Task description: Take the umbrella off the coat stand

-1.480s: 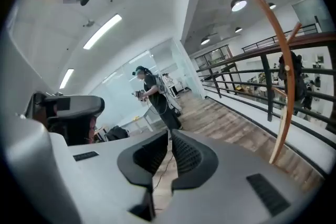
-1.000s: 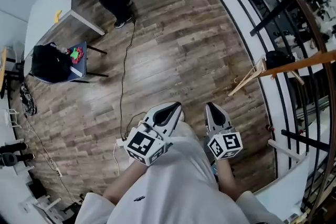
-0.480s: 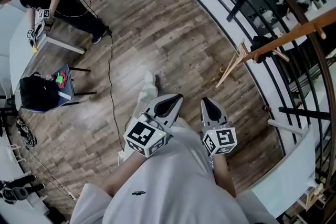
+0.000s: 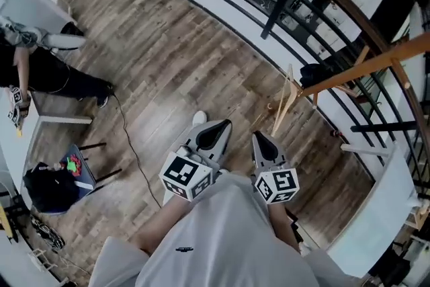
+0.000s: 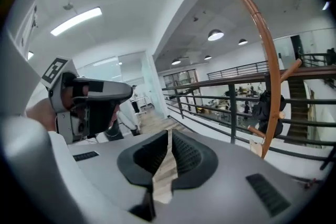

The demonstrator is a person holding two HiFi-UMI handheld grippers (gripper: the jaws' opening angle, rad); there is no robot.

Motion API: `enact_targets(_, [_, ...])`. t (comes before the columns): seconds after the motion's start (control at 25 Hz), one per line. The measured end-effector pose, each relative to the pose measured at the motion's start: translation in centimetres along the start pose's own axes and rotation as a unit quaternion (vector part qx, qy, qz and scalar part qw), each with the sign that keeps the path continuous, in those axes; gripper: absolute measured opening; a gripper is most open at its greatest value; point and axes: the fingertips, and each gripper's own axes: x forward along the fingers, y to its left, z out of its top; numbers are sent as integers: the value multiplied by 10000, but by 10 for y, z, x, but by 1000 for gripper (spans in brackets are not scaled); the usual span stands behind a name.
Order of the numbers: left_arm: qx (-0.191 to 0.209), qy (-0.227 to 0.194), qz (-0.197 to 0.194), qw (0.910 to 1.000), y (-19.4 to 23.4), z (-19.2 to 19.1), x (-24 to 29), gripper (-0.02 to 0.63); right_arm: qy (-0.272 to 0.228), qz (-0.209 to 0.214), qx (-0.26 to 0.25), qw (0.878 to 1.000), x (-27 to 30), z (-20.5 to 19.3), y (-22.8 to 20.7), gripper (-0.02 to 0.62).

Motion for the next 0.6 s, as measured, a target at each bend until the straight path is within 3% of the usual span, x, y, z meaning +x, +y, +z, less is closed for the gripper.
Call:
enact_targets(0.24, [104, 375, -784, 9962, 72, 60, 56, 23, -271, -713, 544, 9956, 84, 62, -21, 51])
enact_targets(0.36, [307, 388, -956, 9942, 115, 93, 76, 23, -379, -1119, 959, 9884, 127, 84, -36, 51])
enact_targets(0.48, [476, 355, -996, 9933, 159, 129, 133, 23, -564, -1293, 1803, 9734, 182, 107, -81, 51])
enact_targets(0.6, [525, 489, -1097, 9914, 191, 148, 205, 23, -635, -1442, 2097, 9650, 228, 123, -135, 51])
